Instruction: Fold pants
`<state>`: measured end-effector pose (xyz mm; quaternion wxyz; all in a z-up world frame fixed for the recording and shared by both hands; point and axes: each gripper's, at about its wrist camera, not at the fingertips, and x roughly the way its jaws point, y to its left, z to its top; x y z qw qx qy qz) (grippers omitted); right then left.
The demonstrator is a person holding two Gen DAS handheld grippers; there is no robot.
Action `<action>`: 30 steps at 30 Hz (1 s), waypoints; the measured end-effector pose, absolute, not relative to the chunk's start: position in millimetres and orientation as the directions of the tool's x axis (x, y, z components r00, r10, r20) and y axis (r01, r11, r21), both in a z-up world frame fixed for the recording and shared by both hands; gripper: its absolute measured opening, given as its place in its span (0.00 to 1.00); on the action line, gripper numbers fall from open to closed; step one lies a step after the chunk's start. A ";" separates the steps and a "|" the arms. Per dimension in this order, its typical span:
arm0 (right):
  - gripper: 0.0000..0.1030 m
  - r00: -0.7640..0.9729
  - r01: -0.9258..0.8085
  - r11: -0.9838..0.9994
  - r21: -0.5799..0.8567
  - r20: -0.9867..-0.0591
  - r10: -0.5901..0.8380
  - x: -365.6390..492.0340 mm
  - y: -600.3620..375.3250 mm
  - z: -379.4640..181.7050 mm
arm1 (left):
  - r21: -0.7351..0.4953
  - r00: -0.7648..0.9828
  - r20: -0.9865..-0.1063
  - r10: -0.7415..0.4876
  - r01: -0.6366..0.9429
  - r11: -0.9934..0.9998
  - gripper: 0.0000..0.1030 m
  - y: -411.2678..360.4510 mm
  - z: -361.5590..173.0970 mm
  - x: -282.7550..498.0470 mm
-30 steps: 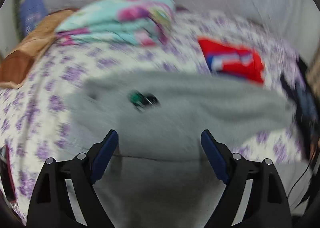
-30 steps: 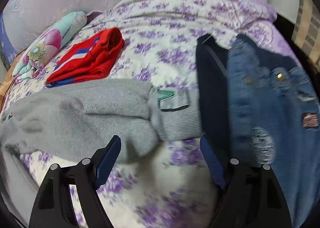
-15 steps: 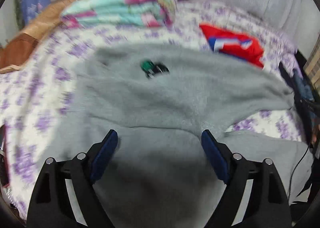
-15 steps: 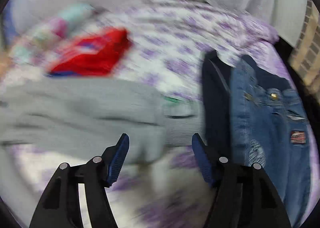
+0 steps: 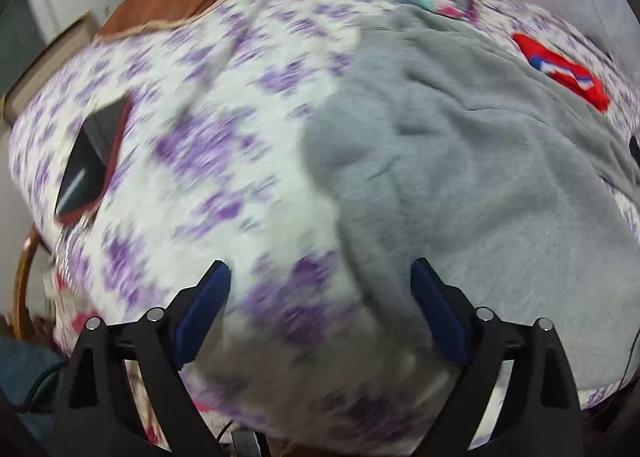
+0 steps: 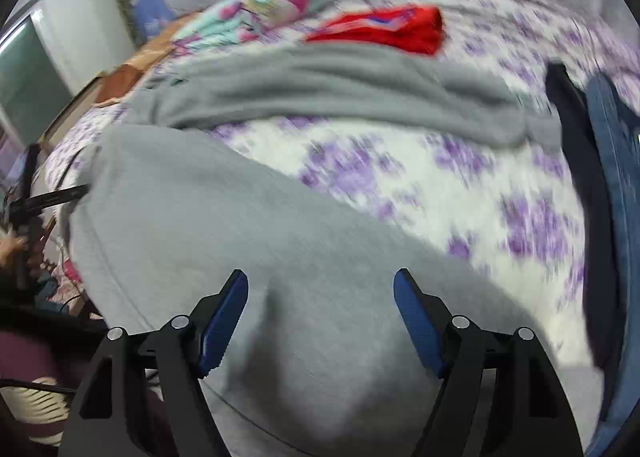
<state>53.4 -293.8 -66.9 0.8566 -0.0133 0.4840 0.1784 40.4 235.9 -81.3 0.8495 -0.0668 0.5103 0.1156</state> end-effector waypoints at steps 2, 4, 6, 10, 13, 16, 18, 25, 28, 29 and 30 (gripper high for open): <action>0.74 0.488 -0.319 0.936 0.148 -0.821 0.296 48.3 -297.8 -58.6 | 0.005 0.458 -0.879 0.133 -0.271 0.963 0.87 240.6 -77.3 28.3; 0.74 0.522 -0.331 0.935 0.130 -0.800 0.296 53.6 -297.8 -47.7 | 0.014 0.494 -0.857 0.146 -0.261 0.965 0.86 236.6 -65.8 20.7; 0.74 0.554 -0.353 0.930 0.104 -0.777 0.297 63.9 -290.4 -30.2 | -0.014 0.563 -0.816 0.132 -0.248 0.969 0.86 233.9 -41.1 20.4; 0.74 0.611 -0.425 0.904 0.048 -0.721 0.326 91.4 -259.9 5.6 | -0.075 0.669 -0.737 0.097 -0.224 0.972 0.91 233.2 4.9 43.8; 0.74 0.623 -0.462 0.887 0.027 -0.702 0.346 125.5 -234.3 24.0 | -0.106 0.684 -0.725 0.079 -0.224 0.969 0.92 239.6 17.0 93.5; 0.74 0.608 -0.491 0.871 0.009 -0.712 0.350 164.9 -204.4 30.2 | -0.154 0.649 -0.759 0.040 -0.239 0.959 0.92 252.2 9.2 150.1; 0.74 0.603 -0.496 0.868 -0.022 -0.728 0.326 193.7 -185.5 26.8 | -0.175 0.600 -0.800 0.020 -0.266 0.948 0.92 260.6 -7.3 188.1; 0.63 0.532 -0.529 0.842 -0.106 -0.814 0.232 310.7 -131.2 -16.0 | -0.216 0.502 -0.864 -0.030 -0.316 0.924 0.92 259.9 -55.5 267.5; 0.62 0.490 -0.599 0.789 -0.142 -0.843 0.221 335.7 -110.6 -42.0 | -0.185 0.465 -0.885 -0.022 -0.306 0.934 0.92 250.4 -73.2 281.8; 0.62 0.472 -0.625 0.765 -0.156 -0.856 0.210 341.7 -103.5 -53.0 | -0.176 0.457 -0.889 -0.019 -0.303 0.937 0.92 248.7 -78.6 284.9; 0.61 0.466 -0.639 0.749 -0.177 -0.863 0.194 346.6 -97.5 -61.6 | -0.159 0.447 -0.894 -0.008 -0.300 0.940 0.93 246.4 -85.6 288.1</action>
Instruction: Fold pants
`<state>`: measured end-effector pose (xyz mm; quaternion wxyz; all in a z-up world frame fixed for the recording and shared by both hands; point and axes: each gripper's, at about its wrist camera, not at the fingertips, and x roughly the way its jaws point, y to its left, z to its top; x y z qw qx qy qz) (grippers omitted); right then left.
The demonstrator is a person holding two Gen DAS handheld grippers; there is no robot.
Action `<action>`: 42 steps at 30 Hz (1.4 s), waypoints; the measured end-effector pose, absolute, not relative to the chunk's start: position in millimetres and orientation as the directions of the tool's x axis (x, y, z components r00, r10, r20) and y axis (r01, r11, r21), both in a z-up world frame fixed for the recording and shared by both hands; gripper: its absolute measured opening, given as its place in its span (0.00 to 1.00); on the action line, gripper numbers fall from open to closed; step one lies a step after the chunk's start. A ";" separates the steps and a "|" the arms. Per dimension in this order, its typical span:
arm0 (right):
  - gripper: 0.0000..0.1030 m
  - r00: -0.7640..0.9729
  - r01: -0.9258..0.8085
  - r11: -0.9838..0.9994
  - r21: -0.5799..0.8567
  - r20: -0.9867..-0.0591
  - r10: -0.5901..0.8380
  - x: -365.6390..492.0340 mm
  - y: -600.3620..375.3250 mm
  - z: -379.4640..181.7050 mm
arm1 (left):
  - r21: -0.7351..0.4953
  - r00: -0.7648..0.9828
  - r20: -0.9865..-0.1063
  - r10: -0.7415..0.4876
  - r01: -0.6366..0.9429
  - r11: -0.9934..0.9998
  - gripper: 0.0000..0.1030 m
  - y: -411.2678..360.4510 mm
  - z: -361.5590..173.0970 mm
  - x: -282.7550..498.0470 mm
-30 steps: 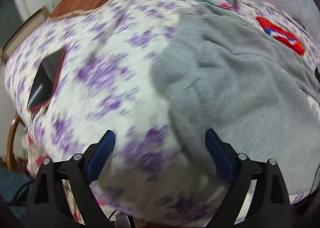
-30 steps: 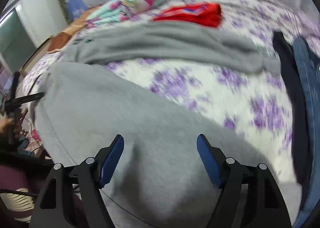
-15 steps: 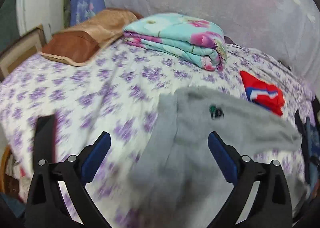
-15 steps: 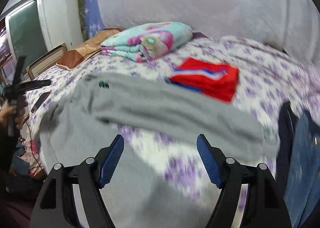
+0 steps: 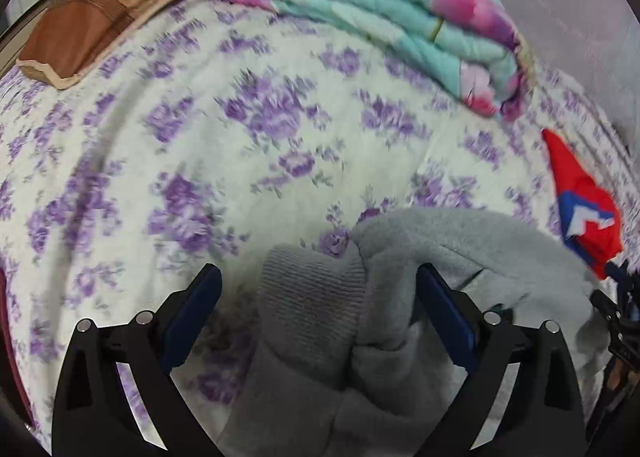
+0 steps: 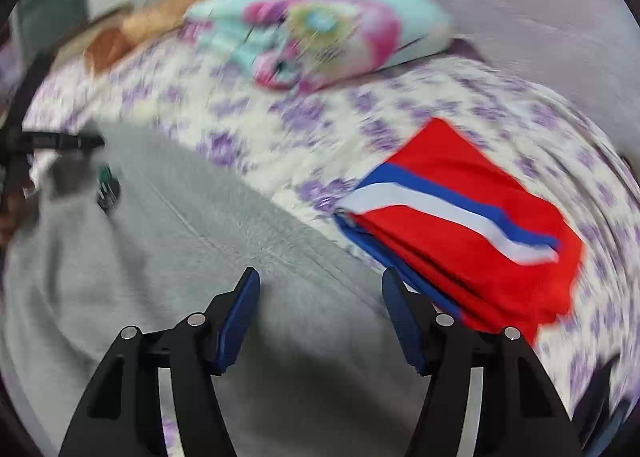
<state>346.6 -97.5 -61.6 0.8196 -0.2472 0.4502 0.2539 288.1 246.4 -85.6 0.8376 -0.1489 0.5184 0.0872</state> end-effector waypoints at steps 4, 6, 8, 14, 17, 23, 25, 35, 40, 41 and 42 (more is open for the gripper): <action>0.60 0.419 -0.653 0.739 -0.167 -0.892 0.169 368.2 -92.5 -94.2 | -0.109 0.436 -0.900 0.024 -0.278 0.954 0.95 239.6 -96.1 297.2; 0.32 0.408 -0.666 0.737 -0.114 -0.883 0.232 367.9 -95.8 -91.9 | -0.090 0.440 -0.897 0.034 -0.257 0.962 0.95 233.9 -97.4 302.5; 0.11 0.435 -0.661 0.740 -0.123 -0.866 0.245 363.2 -98.7 -82.8 | -0.086 0.462 -0.886 0.032 -0.232 0.969 0.85 228.9 -94.1 302.6; 0.08 0.514 -0.657 0.741 -0.141 -0.802 0.303 336.8 -111.1 -37.8 | -0.157 0.530 -0.847 -0.036 -0.184 0.970 0.50 226.6 -73.7 291.4; 0.08 0.554 -0.661 0.732 -0.165 -0.765 0.328 317.0 -116.8 -14.1 | -0.184 0.576 -0.816 -0.053 -0.171 0.968 0.50 227.2 -55.0 279.3; 0.08 0.608 -0.672 0.718 -0.181 -0.688 0.396 252.5 -134.8 34.5 | -0.229 0.654 -0.751 -0.091 -0.128 0.965 0.50 223.3 -10.9 241.2; 0.08 0.619 -0.680 0.709 -0.185 -0.663 0.421 222.6 -143.6 47.3 | -0.244 0.680 -0.725 -0.109 -0.106 0.964 0.50 223.2 5.0 218.4; 0.08 0.548 -0.681 0.732 -0.019 -0.676 0.492 91.3 -196.4 3.5 | -0.216 0.678 -0.719 -0.155 -0.006 0.976 0.52 207.5 21.4 64.4; 0.08 0.492 -0.641 0.754 0.143 -0.678 0.547 72.8 -206.1 -45.5 | -0.317 0.600 -0.773 -0.207 -0.082 0.945 0.62 218.7 -23.6 27.4; 0.08 0.489 -0.641 0.753 0.150 -0.676 0.551 68.2 -204.1 -49.9 | -0.345 0.597 -0.769 -0.228 -0.088 0.934 0.64 221.0 -27.5 24.8; 0.09 0.489 -0.643 0.751 0.148 -0.675 0.552 65.2 -201.0 -52.7 | -0.391 0.598 -0.758 -0.261 -0.096 0.915 0.70 223.6 -30.9 20.1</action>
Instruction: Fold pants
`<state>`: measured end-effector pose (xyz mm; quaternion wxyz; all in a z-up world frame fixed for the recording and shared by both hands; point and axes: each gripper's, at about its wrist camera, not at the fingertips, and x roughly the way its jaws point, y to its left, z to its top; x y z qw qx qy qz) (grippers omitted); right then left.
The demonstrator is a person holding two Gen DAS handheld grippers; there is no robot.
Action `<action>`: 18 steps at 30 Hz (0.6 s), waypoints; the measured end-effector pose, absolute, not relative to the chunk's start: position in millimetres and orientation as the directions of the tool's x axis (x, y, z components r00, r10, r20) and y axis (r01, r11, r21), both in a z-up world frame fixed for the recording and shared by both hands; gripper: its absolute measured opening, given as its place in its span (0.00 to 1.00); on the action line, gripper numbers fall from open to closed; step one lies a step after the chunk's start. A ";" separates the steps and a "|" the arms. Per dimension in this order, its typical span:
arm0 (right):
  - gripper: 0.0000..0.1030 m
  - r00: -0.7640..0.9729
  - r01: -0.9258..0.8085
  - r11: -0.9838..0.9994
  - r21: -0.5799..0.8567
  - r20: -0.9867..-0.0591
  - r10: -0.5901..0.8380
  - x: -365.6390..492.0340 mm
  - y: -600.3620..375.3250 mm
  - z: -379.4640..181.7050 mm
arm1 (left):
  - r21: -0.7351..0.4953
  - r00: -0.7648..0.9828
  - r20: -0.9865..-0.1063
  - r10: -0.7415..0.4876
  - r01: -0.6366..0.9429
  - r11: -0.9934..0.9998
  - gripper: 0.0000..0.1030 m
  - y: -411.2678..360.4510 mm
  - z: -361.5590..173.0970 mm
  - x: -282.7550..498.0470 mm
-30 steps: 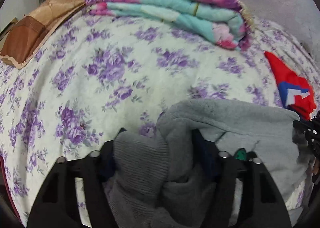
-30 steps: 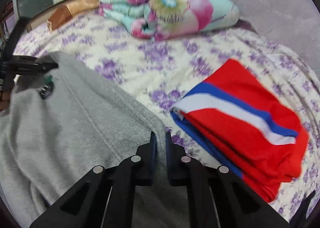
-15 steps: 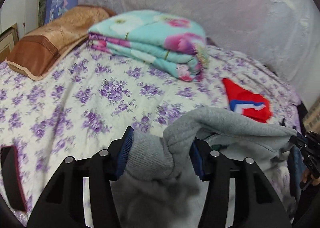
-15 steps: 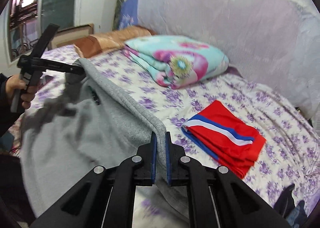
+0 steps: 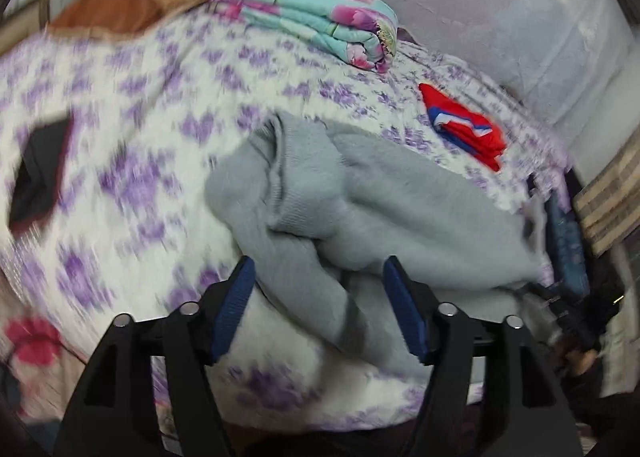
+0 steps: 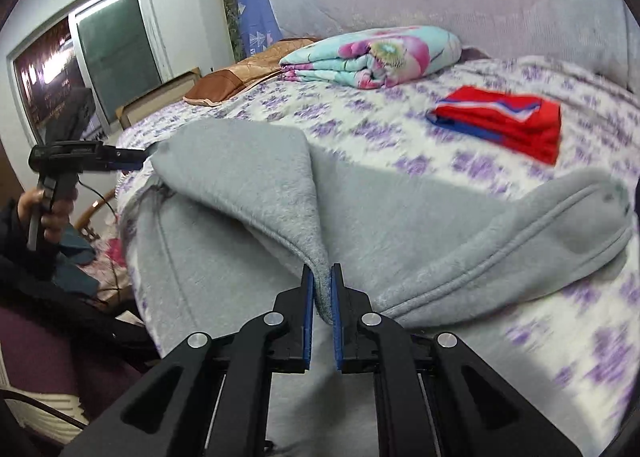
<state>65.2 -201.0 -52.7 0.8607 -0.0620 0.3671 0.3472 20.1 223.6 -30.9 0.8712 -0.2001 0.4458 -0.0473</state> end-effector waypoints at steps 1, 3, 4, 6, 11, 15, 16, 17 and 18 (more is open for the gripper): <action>0.09 0.488 -0.650 0.746 0.144 -0.674 0.555 62.6 -198.1 -53.8 | -0.426 0.598 -0.748 -0.287 -0.103 0.899 0.76 224.1 -32.8 17.2; 0.09 0.492 -0.658 0.742 0.130 -0.672 0.553 60.2 -195.1 -53.5 | -0.493 0.601 -0.721 -0.345 -0.095 0.865 0.79 219.6 -34.7 17.0; 0.09 0.493 -0.658 0.742 0.130 -0.670 0.555 58.2 -195.5 -53.1 | -0.506 0.598 -0.718 -0.356 -0.097 0.857 0.79 216.7 -36.3 17.9; 0.09 0.497 -0.657 0.742 0.135 -0.662 0.561 60.1 -195.9 -51.4 | -0.561 0.587 -0.700 -0.407 -0.098 0.822 0.79 209.5 -40.5 25.6; 0.09 0.501 -0.652 0.743 0.151 -0.651 0.571 59.9 -200.3 -52.2 | -0.620 0.556 -0.705 -0.441 -0.180 0.764 0.79 206.6 -58.9 51.6; 0.09 0.502 -0.654 0.740 0.160 -0.640 0.582 58.6 -204.3 -50.9 | -0.670 0.569 -0.680 -0.462 -0.226 0.707 0.78 214.5 -62.7 66.0; 0.09 0.502 -0.655 0.739 0.158 -0.640 0.581 58.9 -203.6 -50.9 | -0.682 0.581 -0.669 -0.464 -0.230 0.694 0.72 217.5 -61.9 68.9; 0.09 0.502 -0.657 0.738 0.155 -0.640 0.581 59.3 -202.1 -50.5 | -0.688 0.593 -0.662 -0.459 -0.235 0.687 0.64 220.6 -61.0 72.9; 0.09 0.503 -0.661 0.735 0.150 -0.639 0.582 59.3 -199.9 -49.1 | -0.692 0.606 -0.654 -0.453 -0.238 0.681 0.50 225.5 -59.7 77.0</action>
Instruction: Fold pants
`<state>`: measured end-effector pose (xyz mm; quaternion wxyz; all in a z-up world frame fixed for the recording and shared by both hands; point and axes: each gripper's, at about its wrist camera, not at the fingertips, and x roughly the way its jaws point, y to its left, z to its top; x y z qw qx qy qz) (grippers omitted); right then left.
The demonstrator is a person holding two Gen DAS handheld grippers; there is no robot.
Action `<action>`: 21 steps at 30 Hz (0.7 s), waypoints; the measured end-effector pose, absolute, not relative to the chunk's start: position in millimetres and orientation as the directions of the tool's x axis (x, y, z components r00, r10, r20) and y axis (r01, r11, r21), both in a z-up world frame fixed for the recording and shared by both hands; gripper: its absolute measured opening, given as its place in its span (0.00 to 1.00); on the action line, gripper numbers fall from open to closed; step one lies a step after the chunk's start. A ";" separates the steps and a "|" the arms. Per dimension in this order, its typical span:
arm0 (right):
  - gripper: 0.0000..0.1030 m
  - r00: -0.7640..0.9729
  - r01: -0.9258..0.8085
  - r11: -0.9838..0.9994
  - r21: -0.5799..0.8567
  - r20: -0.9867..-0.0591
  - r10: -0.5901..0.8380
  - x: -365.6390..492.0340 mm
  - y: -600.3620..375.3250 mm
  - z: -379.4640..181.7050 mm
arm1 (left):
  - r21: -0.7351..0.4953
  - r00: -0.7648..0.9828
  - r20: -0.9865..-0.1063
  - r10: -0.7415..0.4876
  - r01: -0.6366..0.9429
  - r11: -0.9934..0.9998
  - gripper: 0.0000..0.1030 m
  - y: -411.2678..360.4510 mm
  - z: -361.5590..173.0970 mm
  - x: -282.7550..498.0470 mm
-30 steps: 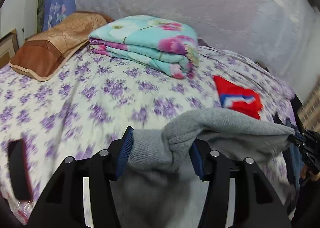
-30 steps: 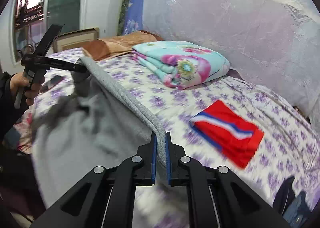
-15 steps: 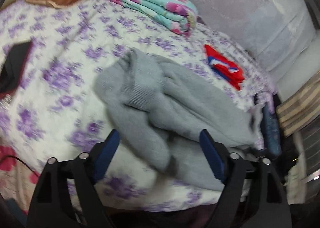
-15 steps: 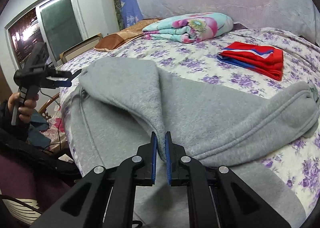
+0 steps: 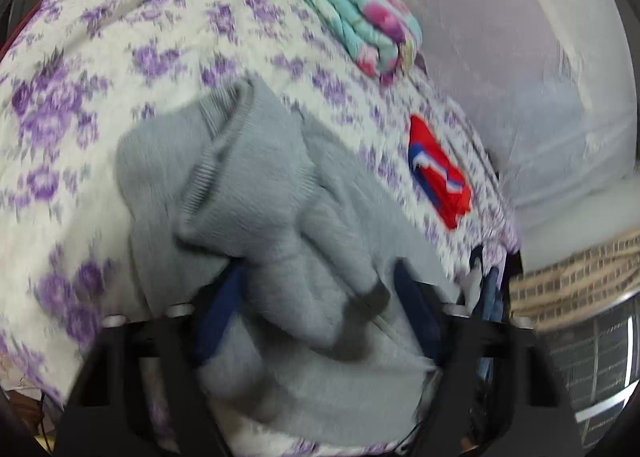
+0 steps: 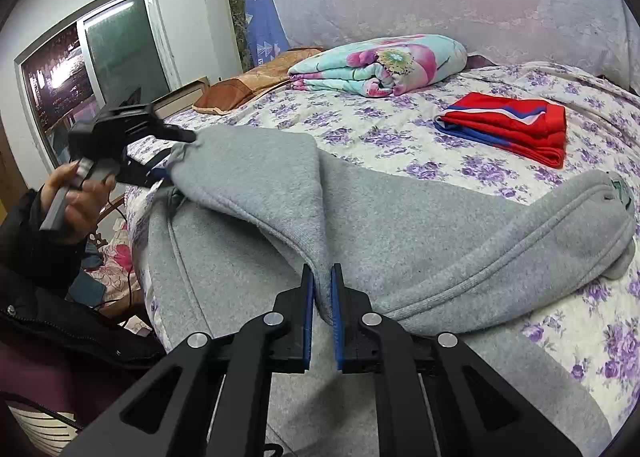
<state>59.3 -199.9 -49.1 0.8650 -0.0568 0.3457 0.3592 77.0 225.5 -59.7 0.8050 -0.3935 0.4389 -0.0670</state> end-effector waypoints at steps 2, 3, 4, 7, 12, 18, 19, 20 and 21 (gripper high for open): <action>0.09 0.508 -0.671 0.729 0.139 -0.630 0.587 58.6 -196.4 -44.5 | -0.697 0.619 -0.641 -0.453 -0.222 0.682 0.29 231.0 -55.5 81.5; 0.09 0.510 -0.680 0.721 0.133 -0.621 0.595 57.5 -193.8 -40.7 | -0.677 0.622 -0.647 -0.440 -0.204 0.707 0.23 231.3 -48.9 82.8; 0.09 0.509 -0.687 0.715 0.131 -0.615 0.602 57.0 -191.6 -38.2 | -0.654 0.637 -0.650 -0.415 -0.191 0.732 0.21 231.5 -41.7 81.5; 0.09 0.497 -0.705 0.697 0.134 -0.608 0.620 55.8 -183.6 -35.7 | -0.630 0.682 -0.632 -0.368 -0.176 0.756 0.20 235.4 -26.5 74.0; 0.09 0.450 -0.747 0.649 0.146 -0.608 0.654 47.6 -172.8 -37.3 | -0.619 0.704 -0.627 -0.335 -0.189 0.763 0.20 249.3 -21.3 62.5; 0.09 0.361 -0.839 0.529 0.123 -0.602 0.712 22.4 -158.5 -31.5 | -0.565 0.702 -0.657 -0.275 -0.216 0.797 0.20 260.2 -24.7 48.1; 0.09 0.344 -0.845 0.522 0.115 -0.631 0.695 20.6 -154.8 -39.2 | -0.553 0.688 -0.674 -0.269 -0.228 0.801 0.20 261.1 -32.2 47.0; 0.09 0.331 -0.846 0.522 0.113 -0.656 0.678 20.7 -152.7 -46.9 | -0.534 0.654 -0.708 -0.266 -0.250 0.808 0.20 261.0 -48.0 46.9; 0.09 0.320 -0.843 0.525 0.116 -0.675 0.665 21.7 -152.0 -54.1 | -0.519 0.629 -0.731 -0.263 -0.263 0.814 0.20 260.4 -59.8 47.1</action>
